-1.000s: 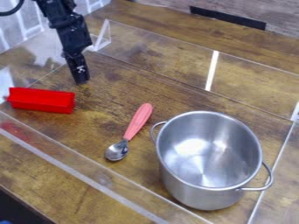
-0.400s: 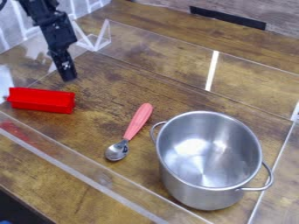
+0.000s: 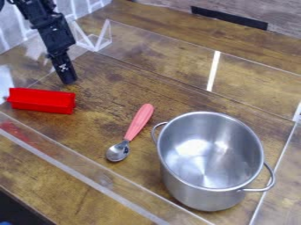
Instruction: Remove the red object from the silver pot and put it on the table
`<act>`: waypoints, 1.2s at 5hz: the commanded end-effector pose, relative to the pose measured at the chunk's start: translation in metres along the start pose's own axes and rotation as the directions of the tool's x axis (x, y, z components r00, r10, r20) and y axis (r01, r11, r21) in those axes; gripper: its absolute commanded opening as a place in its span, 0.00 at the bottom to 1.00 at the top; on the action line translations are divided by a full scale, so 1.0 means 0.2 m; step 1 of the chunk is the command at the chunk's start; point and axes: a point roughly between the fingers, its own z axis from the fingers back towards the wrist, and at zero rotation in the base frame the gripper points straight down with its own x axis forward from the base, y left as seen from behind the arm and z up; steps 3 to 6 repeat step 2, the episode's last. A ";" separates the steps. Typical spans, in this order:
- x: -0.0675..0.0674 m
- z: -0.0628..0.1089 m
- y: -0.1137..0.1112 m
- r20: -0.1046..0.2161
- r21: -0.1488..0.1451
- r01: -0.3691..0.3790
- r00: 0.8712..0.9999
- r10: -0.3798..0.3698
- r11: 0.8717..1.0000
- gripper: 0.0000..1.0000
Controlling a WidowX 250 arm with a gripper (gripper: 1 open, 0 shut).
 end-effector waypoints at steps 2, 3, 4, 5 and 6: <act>0.05 0.08 0.05 0.054 0.019 0.012 0.998 -0.013 1.000 1.00; 0.05 0.08 0.05 0.054 0.019 0.012 0.998 -0.013 1.000 1.00; 0.05 0.08 0.05 0.054 0.019 0.012 0.998 -0.013 1.000 1.00; 0.05 0.08 0.05 0.054 0.019 0.012 0.998 -0.013 1.000 1.00; 0.05 0.08 0.05 0.054 0.019 0.012 0.998 -0.013 1.000 1.00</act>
